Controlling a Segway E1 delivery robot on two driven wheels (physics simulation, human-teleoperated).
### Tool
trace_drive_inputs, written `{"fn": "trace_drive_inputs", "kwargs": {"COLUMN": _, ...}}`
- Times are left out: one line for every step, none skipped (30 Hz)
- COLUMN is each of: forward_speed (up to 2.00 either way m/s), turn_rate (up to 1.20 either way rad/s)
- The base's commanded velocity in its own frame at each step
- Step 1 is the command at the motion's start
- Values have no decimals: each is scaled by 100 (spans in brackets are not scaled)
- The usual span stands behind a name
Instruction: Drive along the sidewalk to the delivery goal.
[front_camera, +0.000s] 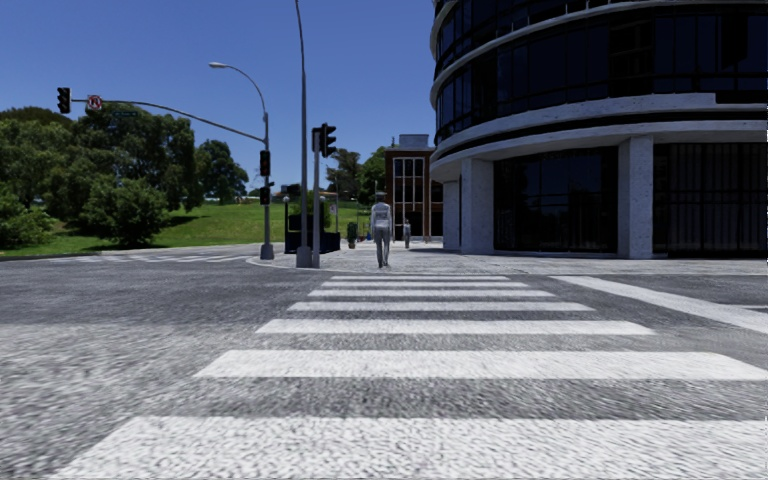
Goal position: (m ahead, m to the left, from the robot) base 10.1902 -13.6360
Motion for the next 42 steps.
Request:
{"fn": "trace_drive_inputs", "kwargs": {"forward_speed": 139, "turn_rate": -22}}
{"fn": "trace_drive_inputs", "kwargs": {"forward_speed": 139, "turn_rate": -22}}
{"fn": "trace_drive_inputs", "kwargs": {"forward_speed": 139, "turn_rate": -22}}
{"fn": "trace_drive_inputs", "kwargs": {"forward_speed": 139, "turn_rate": -22}}
{"fn": "trace_drive_inputs", "kwargs": {"forward_speed": 139, "turn_rate": -22}}
{"fn": "trace_drive_inputs", "kwargs": {"forward_speed": 139, "turn_rate": -22}}
{"fn": "trace_drive_inputs", "kwargs": {"forward_speed": 139, "turn_rate": -22}}
{"fn": "trace_drive_inputs", "kwargs": {"forward_speed": 139, "turn_rate": -22}}
{"fn": "trace_drive_inputs", "kwargs": {"forward_speed": 139, "turn_rate": -22}}
{"fn": "trace_drive_inputs", "kwargs": {"forward_speed": 139, "turn_rate": -22}}
{"fn": "trace_drive_inputs", "kwargs": {"forward_speed": 139, "turn_rate": -22}}
{"fn": "trace_drive_inputs", "kwargs": {"forward_speed": 139, "turn_rate": -22}}
{"fn": "trace_drive_inputs", "kwargs": {"forward_speed": 139, "turn_rate": -22}}
{"fn": "trace_drive_inputs", "kwargs": {"forward_speed": 139, "turn_rate": -22}}
{"fn": "trace_drive_inputs", "kwargs": {"forward_speed": 139, "turn_rate": -22}}
{"fn": "trace_drive_inputs", "kwargs": {"forward_speed": 139, "turn_rate": -22}}
{"fn": "trace_drive_inputs", "kwargs": {"forward_speed": 139, "turn_rate": -22}}
{"fn": "trace_drive_inputs", "kwargs": {"forward_speed": 139, "turn_rate": -22}}
{"fn": "trace_drive_inputs", "kwargs": {"forward_speed": 139, "turn_rate": -22}}
{"fn": "trace_drive_inputs", "kwargs": {"forward_speed": 139, "turn_rate": -22}}
{"fn": "trace_drive_inputs", "kwargs": {"forward_speed": 139, "turn_rate": -22}}
{"fn": "trace_drive_inputs", "kwargs": {"forward_speed": 139, "turn_rate": -22}}
{"fn": "trace_drive_inputs", "kwargs": {"forward_speed": 139, "turn_rate": -22}}
{"fn": "trace_drive_inputs", "kwargs": {"forward_speed": 139, "turn_rate": -22}}
{"fn": "trace_drive_inputs", "kwargs": {"forward_speed": 139, "turn_rate": -22}}
{"fn": "trace_drive_inputs", "kwargs": {"forward_speed": 139, "turn_rate": -22}}
{"fn": "trace_drive_inputs", "kwargs": {"forward_speed": 139, "turn_rate": -22}}
{"fn": "trace_drive_inputs", "kwargs": {"forward_speed": 139, "turn_rate": -22}}
{"fn": "trace_drive_inputs", "kwargs": {"forward_speed": 139, "turn_rate": -22}}
{"fn": "trace_drive_inputs", "kwargs": {"forward_speed": 139, "turn_rate": -22}}
{"fn": "trace_drive_inputs", "kwargs": {"forward_speed": 139, "turn_rate": -22}}
{"fn": "trace_drive_inputs", "kwargs": {"forward_speed": 139, "turn_rate": -22}}
{"fn": "trace_drive_inputs", "kwargs": {"forward_speed": 139, "turn_rate": -22}}
{"fn": "trace_drive_inputs", "kwargs": {"forward_speed": 139, "turn_rate": -22}}
{"fn": "trace_drive_inputs", "kwargs": {"forward_speed": 139, "turn_rate": -22}}
{"fn": "trace_drive_inputs", "kwargs": {"forward_speed": 139, "turn_rate": -22}}
{"fn": "trace_drive_inputs", "kwargs": {"forward_speed": 139, "turn_rate": -22}}
{"fn": "trace_drive_inputs", "kwargs": {"forward_speed": 139, "turn_rate": -22}}
{"fn": "trace_drive_inputs", "kwargs": {"forward_speed": 142, "turn_rate": -22}}
{"fn": "trace_drive_inputs", "kwargs": {"forward_speed": 200, "turn_rate": -5}}
{"fn": "trace_drive_inputs", "kwargs": {"forward_speed": 200, "turn_rate": 0}}
{"fn": "trace_drive_inputs", "kwargs": {"forward_speed": 200, "turn_rate": 0}}
